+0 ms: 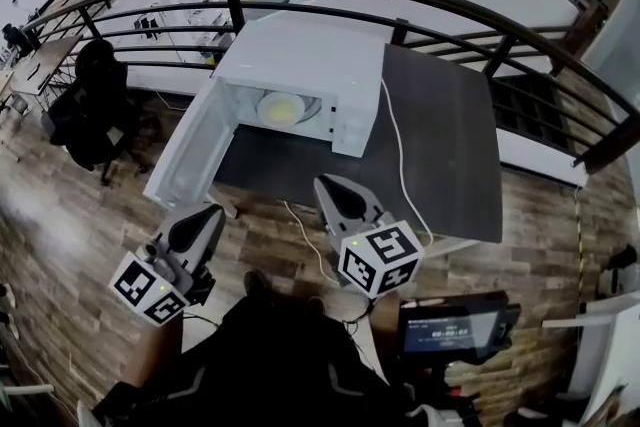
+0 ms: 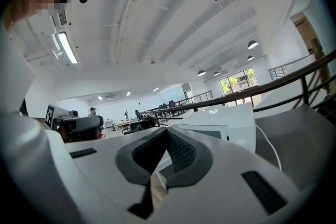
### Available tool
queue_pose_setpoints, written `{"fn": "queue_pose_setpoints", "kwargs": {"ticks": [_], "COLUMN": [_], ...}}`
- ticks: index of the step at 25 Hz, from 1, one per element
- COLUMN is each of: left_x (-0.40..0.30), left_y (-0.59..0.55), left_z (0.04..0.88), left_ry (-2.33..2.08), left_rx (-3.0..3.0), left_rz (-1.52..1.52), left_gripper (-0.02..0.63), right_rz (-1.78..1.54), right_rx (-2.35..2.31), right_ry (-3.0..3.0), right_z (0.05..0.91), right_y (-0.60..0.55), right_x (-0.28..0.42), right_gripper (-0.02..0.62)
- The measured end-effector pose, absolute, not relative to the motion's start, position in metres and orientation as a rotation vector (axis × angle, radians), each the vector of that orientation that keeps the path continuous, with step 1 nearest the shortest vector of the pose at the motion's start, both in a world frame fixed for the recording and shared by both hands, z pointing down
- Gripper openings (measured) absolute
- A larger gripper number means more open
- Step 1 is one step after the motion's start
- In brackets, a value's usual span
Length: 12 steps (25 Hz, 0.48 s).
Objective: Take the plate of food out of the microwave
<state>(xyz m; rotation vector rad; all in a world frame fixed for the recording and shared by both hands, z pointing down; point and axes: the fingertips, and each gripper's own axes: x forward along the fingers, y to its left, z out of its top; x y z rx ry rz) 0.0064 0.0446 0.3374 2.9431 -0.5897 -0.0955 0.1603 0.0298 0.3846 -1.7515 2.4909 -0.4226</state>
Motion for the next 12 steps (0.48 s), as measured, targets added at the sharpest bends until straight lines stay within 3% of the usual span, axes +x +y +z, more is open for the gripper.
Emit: {"fn": "queue_pose_setpoints", "kwargs": {"ticks": [12], "left_x": [-0.037], "left_y": [-0.047], "left_z": [0.327], "left_ry": [-0.505], "left_rx": [2.941], "left_rz": [-0.146], "left_gripper": [0.003], "right_rz": [-0.381], "right_rx": [-1.833], "right_ry": [2.479], "right_z": [0.368], "right_y": [-0.053], "right_x": [0.117], "right_gripper": [0.002]}}
